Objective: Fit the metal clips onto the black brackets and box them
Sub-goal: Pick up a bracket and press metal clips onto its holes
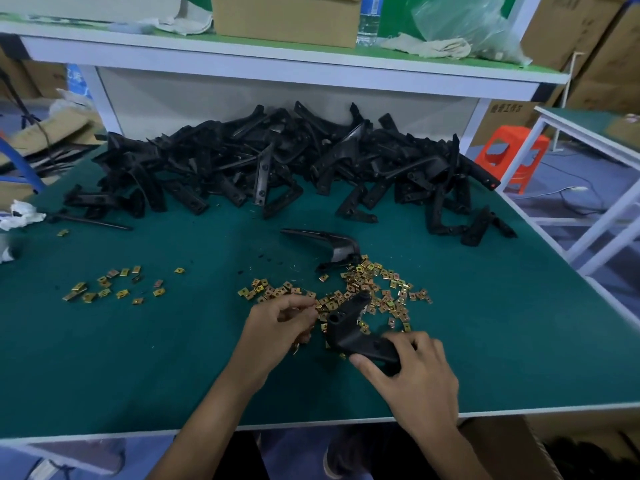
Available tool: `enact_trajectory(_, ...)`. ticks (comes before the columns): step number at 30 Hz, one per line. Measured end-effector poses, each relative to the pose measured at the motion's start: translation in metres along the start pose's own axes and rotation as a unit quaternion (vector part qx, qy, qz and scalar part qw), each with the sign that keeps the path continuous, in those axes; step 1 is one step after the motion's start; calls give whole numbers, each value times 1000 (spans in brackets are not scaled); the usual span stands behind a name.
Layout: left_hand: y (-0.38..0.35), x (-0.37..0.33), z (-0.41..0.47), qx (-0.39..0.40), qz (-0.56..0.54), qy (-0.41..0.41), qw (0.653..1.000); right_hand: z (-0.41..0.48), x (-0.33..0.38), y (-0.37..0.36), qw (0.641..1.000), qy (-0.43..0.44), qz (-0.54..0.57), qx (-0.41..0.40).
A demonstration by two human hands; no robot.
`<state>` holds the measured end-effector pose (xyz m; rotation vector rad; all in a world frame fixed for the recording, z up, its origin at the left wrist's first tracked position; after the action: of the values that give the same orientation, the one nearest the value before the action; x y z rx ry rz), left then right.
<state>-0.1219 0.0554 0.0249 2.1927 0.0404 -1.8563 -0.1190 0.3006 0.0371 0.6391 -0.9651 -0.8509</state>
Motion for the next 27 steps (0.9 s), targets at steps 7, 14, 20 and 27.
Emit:
enact_trajectory(7, 1, -3, -12, 20, -27, 20, 999, -1, 5, 1, 1000, 24, 3, 0)
enact_trajectory(14, -12, 6, -19, 9, -142, 106, 984, -2, 9, 4, 999, 45, 14, -4)
enact_trajectory(20, -10, 5, -21, 7, -76, 87, 993, -1, 8, 4, 999, 41, 18, -6)
enact_trajectory(27, -11, 6, -23, 0, -48, 87, 995, -1, 5, 1, 999, 42, 5, -13)
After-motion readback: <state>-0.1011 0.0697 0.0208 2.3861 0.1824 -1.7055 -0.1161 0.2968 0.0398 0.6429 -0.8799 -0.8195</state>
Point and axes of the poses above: each hand's wrist, its own z-axis towards the middle knuckle, its own y-axis out of the back of the hand, x = y × z, the point moved 9 cm from there along z, towards the middle knuckle, and after that the axes turned 9 degrees about z, right-handed, at the moved point
